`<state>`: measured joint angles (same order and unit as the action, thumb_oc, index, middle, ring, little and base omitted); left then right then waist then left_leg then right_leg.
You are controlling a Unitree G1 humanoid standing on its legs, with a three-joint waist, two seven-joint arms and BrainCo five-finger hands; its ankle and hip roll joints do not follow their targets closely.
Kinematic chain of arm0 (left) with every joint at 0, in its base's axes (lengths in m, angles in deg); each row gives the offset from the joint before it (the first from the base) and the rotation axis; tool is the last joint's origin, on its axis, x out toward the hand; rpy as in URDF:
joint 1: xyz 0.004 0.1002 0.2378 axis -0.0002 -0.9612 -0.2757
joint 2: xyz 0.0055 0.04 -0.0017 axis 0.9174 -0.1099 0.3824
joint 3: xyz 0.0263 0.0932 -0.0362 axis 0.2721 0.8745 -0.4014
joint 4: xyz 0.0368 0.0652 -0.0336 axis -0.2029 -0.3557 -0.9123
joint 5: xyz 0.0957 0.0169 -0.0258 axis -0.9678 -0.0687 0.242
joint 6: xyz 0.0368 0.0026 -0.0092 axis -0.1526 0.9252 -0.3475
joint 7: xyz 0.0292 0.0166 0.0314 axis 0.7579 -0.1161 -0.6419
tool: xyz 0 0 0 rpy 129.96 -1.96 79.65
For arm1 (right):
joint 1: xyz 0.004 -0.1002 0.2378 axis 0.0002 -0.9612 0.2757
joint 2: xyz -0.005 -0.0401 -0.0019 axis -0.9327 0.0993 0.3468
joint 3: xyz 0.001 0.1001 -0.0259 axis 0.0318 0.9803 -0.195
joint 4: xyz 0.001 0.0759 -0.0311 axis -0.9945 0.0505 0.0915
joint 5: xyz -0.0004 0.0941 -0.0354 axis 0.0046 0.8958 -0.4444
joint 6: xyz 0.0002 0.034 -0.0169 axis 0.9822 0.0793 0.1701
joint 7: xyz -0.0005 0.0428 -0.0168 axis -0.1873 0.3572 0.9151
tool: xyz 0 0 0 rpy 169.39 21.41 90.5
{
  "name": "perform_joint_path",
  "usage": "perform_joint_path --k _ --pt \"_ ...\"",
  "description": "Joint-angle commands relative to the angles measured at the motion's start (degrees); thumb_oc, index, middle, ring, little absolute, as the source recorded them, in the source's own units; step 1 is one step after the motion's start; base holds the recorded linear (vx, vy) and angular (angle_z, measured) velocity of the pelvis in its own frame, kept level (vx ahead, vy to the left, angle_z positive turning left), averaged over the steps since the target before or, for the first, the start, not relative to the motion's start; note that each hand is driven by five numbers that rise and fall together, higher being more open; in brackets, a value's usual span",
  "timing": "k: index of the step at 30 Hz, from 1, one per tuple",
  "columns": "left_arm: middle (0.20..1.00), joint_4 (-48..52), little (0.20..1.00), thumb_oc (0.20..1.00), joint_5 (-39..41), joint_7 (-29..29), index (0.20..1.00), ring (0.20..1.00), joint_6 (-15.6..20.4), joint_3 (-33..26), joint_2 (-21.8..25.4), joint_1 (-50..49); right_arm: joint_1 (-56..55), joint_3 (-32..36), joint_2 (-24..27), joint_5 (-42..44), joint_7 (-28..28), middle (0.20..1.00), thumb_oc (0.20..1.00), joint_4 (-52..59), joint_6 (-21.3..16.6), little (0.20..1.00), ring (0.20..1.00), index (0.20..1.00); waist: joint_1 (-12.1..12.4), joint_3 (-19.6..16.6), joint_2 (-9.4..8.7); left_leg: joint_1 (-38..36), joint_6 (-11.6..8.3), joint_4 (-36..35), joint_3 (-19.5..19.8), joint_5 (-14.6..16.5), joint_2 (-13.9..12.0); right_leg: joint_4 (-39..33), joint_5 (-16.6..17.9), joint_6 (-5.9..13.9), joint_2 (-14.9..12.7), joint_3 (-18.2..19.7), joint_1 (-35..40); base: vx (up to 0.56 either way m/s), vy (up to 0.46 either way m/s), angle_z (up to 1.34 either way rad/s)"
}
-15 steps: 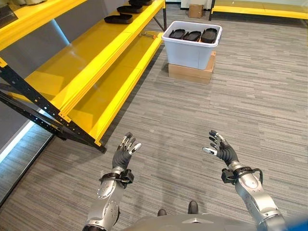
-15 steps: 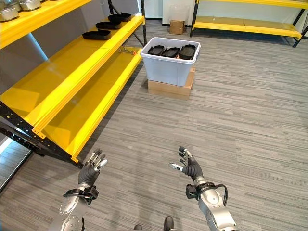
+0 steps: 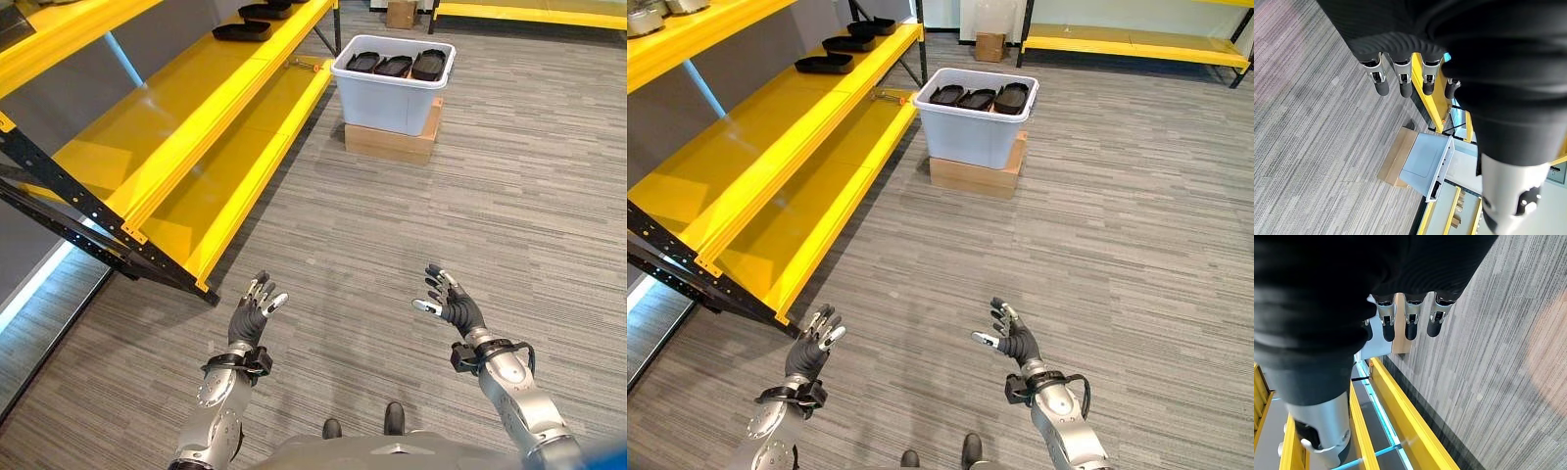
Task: Move parts from the plastic box to the shelf.
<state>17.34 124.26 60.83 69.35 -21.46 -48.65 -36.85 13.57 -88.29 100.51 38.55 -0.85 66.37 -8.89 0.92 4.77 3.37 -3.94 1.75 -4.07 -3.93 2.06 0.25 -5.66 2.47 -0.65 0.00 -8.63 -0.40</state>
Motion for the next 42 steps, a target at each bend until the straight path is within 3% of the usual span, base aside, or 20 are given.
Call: perform_joint_path --k 1,23,29,31,34,36,38,39,41,42 --pt "1.000 0.2 1.000 1.000 -0.2 -0.5 1.000 1.000 1.6 -1.0 2.6 1.5 1.3 0.3 0.1 1.3 -0.4 1.000 1.000 2.6 -2.0 1.000 1.000 1.000 -0.1 -2.4 -3.21 0.5 -3.36 -0.9 1.1 -0.7 -3.3 0.7 -3.5 6.06 -4.5 -0.4 4.7 0.00 0.000 0.00" --pt "1.000 0.7 1.000 1.000 -1.6 -0.7 1.000 1.000 1.8 -1.4 3.2 1.3 1.7 -0.7 -0.6 3.1 -1.0 1.000 1.000 0.5 -1.6 1.000 1.000 1.000 0.2 -2.4 -3.42 0.4 -2.97 -0.9 1.4 -0.2 -3.0 0.7 -3.6 6.20 -4.8 0.0 4.6 0.00 0.002 0.00" --pt "1.000 0.9 1.000 1.000 -1.6 -0.5 1.000 1.000 1.9 -1.5 3.3 1.7 2.7 -1.0 -0.4 2.2 -1.1 1.000 1.000 0.1 -1.3 1.000 1.000 1.000 0.8 -2.1 -3.68 0.2 -1.90 -0.9 2.0 0.6 -2.1 0.7 -3.2 6.64 -5.4 0.4 4.9 0.02 0.053 -0.01" --pt "1.000 1.3 1.000 1.000 -1.2 -0.4 1.000 1.000 2.3 -1.6 3.6 1.8 3.3 -0.9 -0.3 0.9 -1.0 1.000 1.000 -0.3 -1.6 1.000 1.000 1.000 1.3 -1.6 -3.48 1.0 -0.68 0.9 2.8 1.8 -1.0 3.6 -3.4 7.05 -6.5 0.8 3.7 -0.01 0.145 -0.04" --pt "1.000 2.2 1.000 1.000 -1.4 -0.3 1.000 1.000 2.4 -1.2 3.9 2.1 2.9 -0.6 -1.6 5.6 -1.6 1.000 1.000 -1.1 -1.4 1.000 1.000 1.000 1.2 -1.3 -2.98 1.6 0.50 2.2 4.0 2.6 0.2 8.8 -4.3 7.76 -8.3 0.2 2.0 0.00 0.177 0.00" --pt "1.000 2.6 1.000 1.000 -1.9 -0.1 1.000 1.000 2.1 -0.8 4.4 2.8 2.7 -1.1 -2.3 7.6 -2.5 1.000 1.000 -1.1 -0.9 1.000 1.000 1.000 0.8 -0.4 -2.22 1.2 2.20 2.9 5.3 3.3 2.0 17.0 -2.9 8.97 -10.6 0.5 -1.1 0.00 0.273 0.16" --pt "1.000 2.6 1.000 1.000 -1.9 -0.1 1.000 1.000 2.1 -0.8 4.4 2.8 2.7 -1.1 -2.3 7.6 -2.5 1.000 1.000 -1.1 -0.8 1.000 1.000 1.000 0.8 -0.5 -2.30 1.3 2.24 3.0 5.3 3.3 2.1 17.4 -3.0 9.01 -10.8 0.5 -1.3 0.01 0.170 0.22" --pt "1.000 2.7 1.000 1.000 -3.2 -0.5 1.000 1.000 2.0 -0.5 4.7 2.8 1.5 -1.0 -2.4 7.3 -3.0 1.000 1.000 -0.6 -0.9 1.000 1.000 1.000 0.2 0.3 -1.89 0.5 3.48 3.5 6.5 3.8 3.7 25.4 1.5 8.70 -12.9 1.4 -4.6 0.02 0.276 0.27" --pt "1.000 2.7 1.000 1.000 -3.9 -0.3 1.000 1.000 2.0 -0.2 5.1 3.0 1.0 -1.1 -2.8 7.4 -3.1 1.000 1.000 -0.2 -1.0 1.000 1.000 1.000 -0.5 1.7 -1.33 -0.6 4.86 3.6 7.0 4.0 5.1 33.7 6.9 8.30 -14.0 3.0 -9.2 0.01 0.313 0.32" --pt "1.000 2.7 1.000 1.000 -4.1 -0.3 1.000 1.000 2.0 -0.2 5.4 3.1 1.0 -0.9 -2.6 7.1 -3.1 1.000 1.000 0.0 -1.2 1.000 1.000 1.000 -0.6 2.4 -1.02 -1.3 5.17 3.0 6.8 3.9 4.9 36.5 6.4 7.97 -13.6 3.1 -11.3 0.00 0.224 0.35"
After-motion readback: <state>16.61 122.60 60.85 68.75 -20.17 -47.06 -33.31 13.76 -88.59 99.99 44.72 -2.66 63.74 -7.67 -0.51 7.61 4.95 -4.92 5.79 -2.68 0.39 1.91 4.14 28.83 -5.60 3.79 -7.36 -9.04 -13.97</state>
